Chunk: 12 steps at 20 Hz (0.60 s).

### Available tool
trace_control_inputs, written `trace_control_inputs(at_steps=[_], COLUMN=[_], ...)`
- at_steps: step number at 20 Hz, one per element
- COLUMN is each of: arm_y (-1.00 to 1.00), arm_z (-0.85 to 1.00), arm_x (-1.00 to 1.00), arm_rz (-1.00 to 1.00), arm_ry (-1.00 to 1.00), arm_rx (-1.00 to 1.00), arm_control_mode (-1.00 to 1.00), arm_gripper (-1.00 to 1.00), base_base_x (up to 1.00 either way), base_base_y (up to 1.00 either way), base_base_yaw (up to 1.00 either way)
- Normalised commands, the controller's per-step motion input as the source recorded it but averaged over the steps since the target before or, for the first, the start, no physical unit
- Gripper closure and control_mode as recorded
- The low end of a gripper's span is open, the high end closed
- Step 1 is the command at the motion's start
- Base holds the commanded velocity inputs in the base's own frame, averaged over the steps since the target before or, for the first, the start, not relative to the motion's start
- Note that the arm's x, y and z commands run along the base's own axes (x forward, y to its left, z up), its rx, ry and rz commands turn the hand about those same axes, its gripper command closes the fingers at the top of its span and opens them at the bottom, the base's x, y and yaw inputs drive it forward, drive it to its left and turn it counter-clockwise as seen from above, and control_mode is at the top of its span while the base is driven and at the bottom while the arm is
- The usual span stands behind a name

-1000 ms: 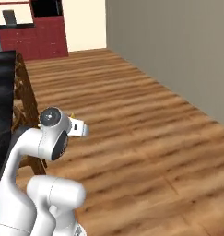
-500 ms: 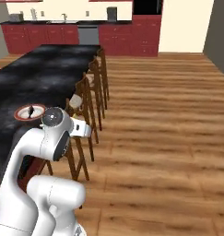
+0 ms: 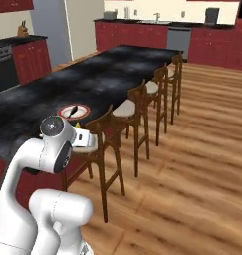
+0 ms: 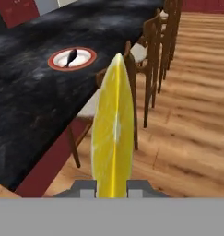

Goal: Take the lemon wedge from the fridge and place it on the plate with fish on the dining counter.

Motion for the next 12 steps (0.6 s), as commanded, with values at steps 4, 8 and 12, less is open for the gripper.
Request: trace_control_inputs(at_steps=[4, 8, 12], arm_y=[0.0, 0.0, 0.0], arm_z=[0.0, 0.0, 0.0], arm_x=[0.0, 0.0, 0.0], arm_rz=[0.0, 0.0, 0.0], arm_ry=[0.0, 0.0, 0.0], arm_rx=[0.0, 0.0, 0.0], arm_control_mode=[1.0, 1.0, 1.0], arm_gripper=[1.0, 1.0, 1.0], base_base_x=[0.35, 0.61, 0.9], base_base_y=[-0.61, -0.34, -0.44], base_base_yaw=[0.64, 0.68, 0.47])
